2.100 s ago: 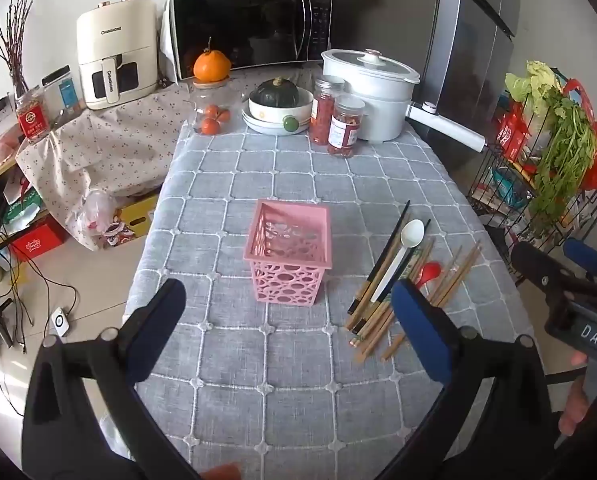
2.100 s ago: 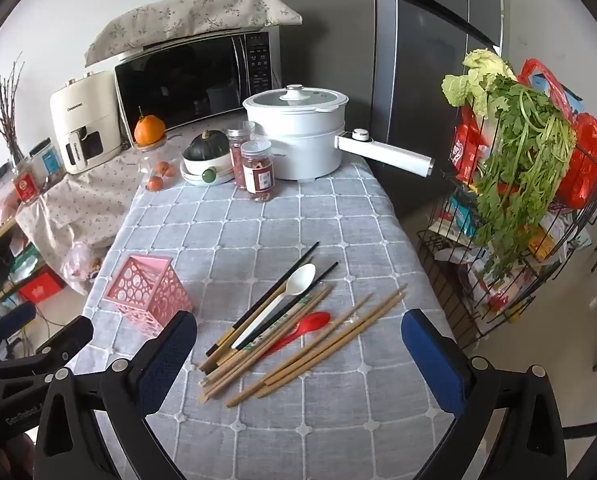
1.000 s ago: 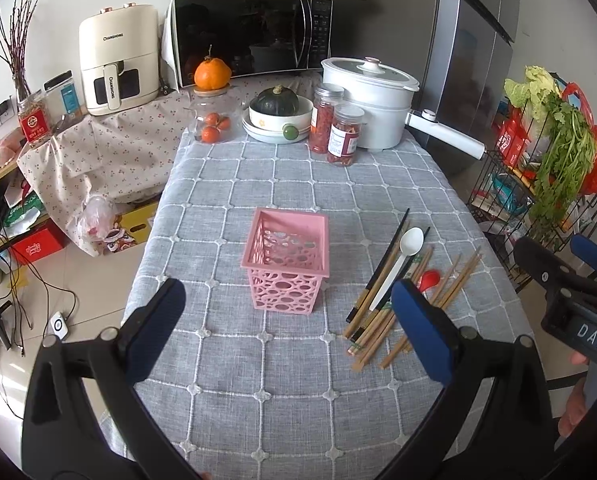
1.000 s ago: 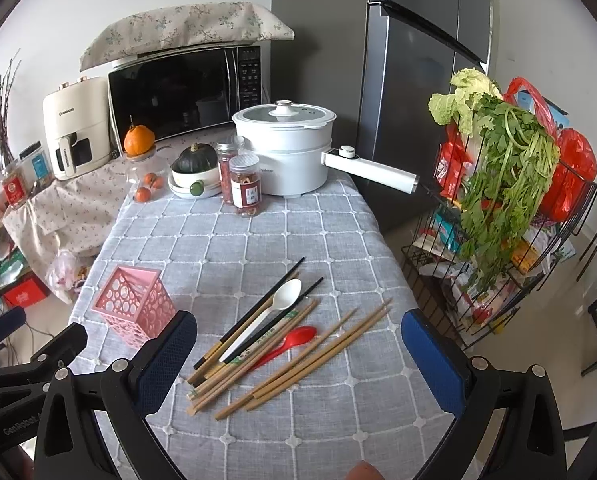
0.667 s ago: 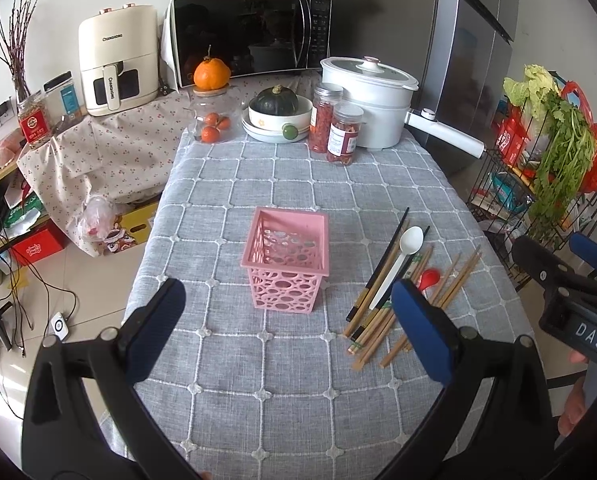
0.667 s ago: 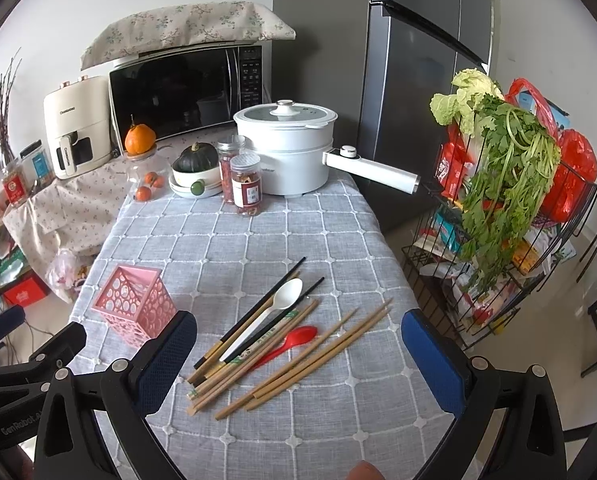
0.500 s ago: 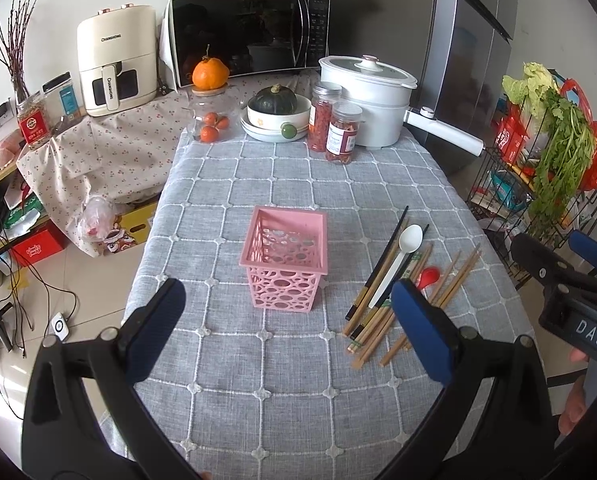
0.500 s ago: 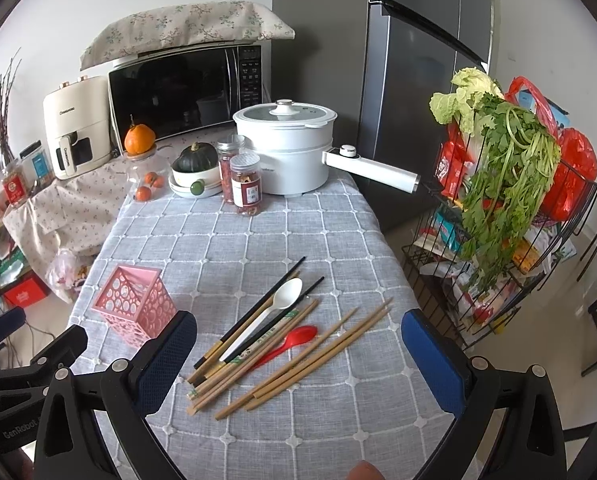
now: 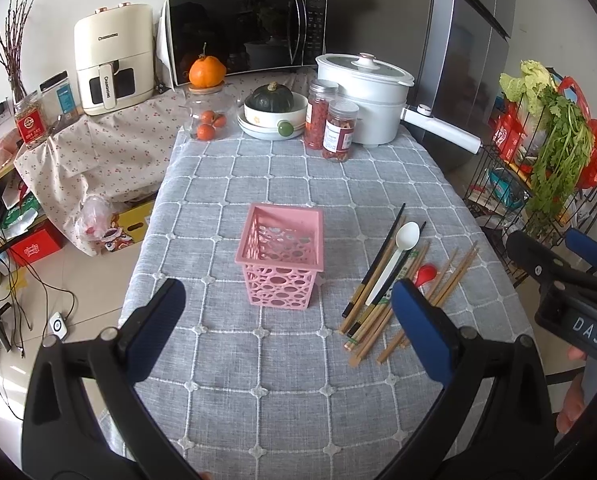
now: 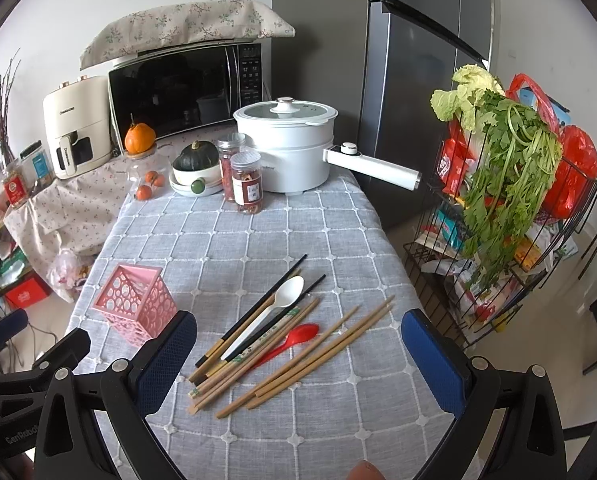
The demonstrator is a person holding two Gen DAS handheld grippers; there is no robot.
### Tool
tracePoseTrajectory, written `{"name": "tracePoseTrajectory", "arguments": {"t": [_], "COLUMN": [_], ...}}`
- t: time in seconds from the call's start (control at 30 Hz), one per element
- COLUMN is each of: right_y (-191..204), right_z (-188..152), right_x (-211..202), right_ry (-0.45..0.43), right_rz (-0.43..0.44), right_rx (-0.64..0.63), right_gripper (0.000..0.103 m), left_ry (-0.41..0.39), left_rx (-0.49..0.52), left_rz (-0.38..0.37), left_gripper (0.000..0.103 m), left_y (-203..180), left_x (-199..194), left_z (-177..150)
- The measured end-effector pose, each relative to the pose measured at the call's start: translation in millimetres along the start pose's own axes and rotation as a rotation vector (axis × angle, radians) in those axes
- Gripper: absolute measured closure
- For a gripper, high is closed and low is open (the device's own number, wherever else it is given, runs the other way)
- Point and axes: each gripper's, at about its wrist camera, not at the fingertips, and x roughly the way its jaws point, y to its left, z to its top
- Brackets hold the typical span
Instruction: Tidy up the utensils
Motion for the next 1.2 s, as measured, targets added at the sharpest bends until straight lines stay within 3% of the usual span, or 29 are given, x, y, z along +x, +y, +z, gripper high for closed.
{"name": "tracePoseTrajectory", "arguments": {"t": [1.2], "right_y": [1.1], "right_z": [-3.2], "right_x": [6.2], "right_ry": [0.036], "right_rz": [0.017], "right_rx": [0.000], "right_gripper": [0.000], "left_ry": [0.011], "left_rx": [0.002], "left_rz": [-0.007], "left_gripper": [0.001], "left_y": [-1.6], "left_x": [0.1], "left_z": [0.2]}}
